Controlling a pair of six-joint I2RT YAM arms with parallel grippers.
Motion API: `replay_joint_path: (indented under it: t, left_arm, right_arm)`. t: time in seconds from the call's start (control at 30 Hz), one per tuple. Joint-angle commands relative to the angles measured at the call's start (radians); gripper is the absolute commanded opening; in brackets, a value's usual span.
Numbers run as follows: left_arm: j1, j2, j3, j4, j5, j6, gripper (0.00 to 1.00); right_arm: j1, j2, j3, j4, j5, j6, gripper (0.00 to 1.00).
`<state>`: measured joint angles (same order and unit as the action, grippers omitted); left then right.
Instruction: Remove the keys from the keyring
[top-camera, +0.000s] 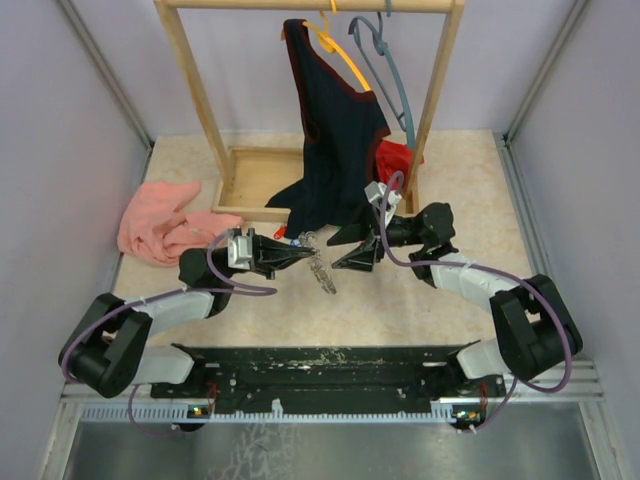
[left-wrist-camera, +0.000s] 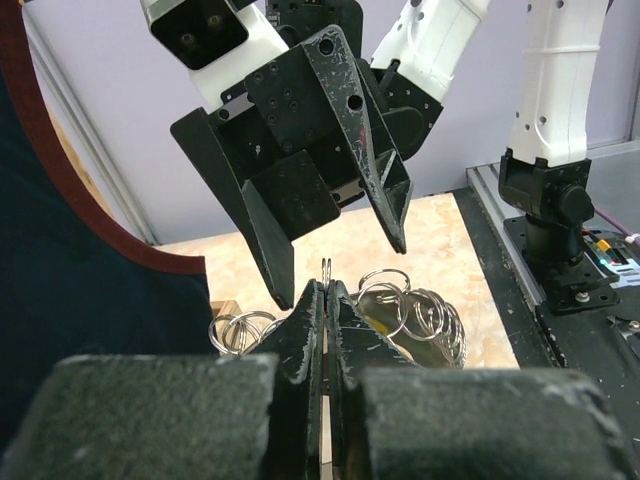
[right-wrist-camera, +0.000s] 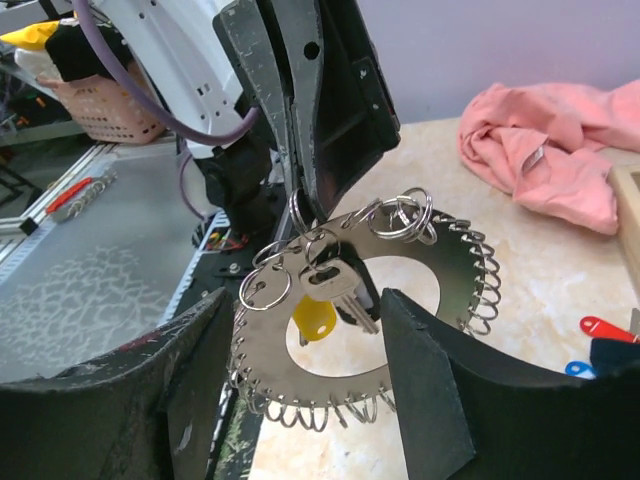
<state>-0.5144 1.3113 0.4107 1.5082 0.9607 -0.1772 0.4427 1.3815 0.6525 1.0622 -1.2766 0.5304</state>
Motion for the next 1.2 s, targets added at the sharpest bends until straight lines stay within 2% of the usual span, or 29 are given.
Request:
replay_joint_path:
  t: [0.0,0.2,0.33,0.4,0.6,0.8,1.17]
  left_arm:
    - [0.003,-0.007,-0.002,0.282,-0.017,-0.027,0.0]
    - [0.003,-0.017,-0.01,0.25,-0.022,0.003,0.0]
    - [0.003,-0.017,-0.004,0.263,-0.018,-0.011,0.0]
    - [0.003,-0.014,0.0,0.278,-0.017,-0.025,0.0]
    - [0.004,-0.021,0.008,0.282,-0.017,-0.038,0.0]
    - [0.002,-0.029,0.015,0.28,-0.021,-0.062,0.0]
    - [0.001,-0.051,0.04,0.281,-0.008,-0.106,0.0]
  right_arm:
    - [0.005,-0.018,0.031,0.078,0.03,0.0,0.59]
    - [0.005,-0.037,0.075,-0.16,-0.011,-0.133,0.47]
    - [0.009,-0.042,0.121,-0.416,0.022,-0.307,0.44]
    - [0.021,-0.039,0.129,-0.47,0.03,-0.356,0.44]
    - [0.069,-0.027,0.112,-0.4,0.015,-0.313,0.44]
    - [0.08,-0.016,0.062,-0.173,0.038,-0.183,0.47]
    - [0.138,0.008,0.042,-0.135,0.063,-0.201,0.48]
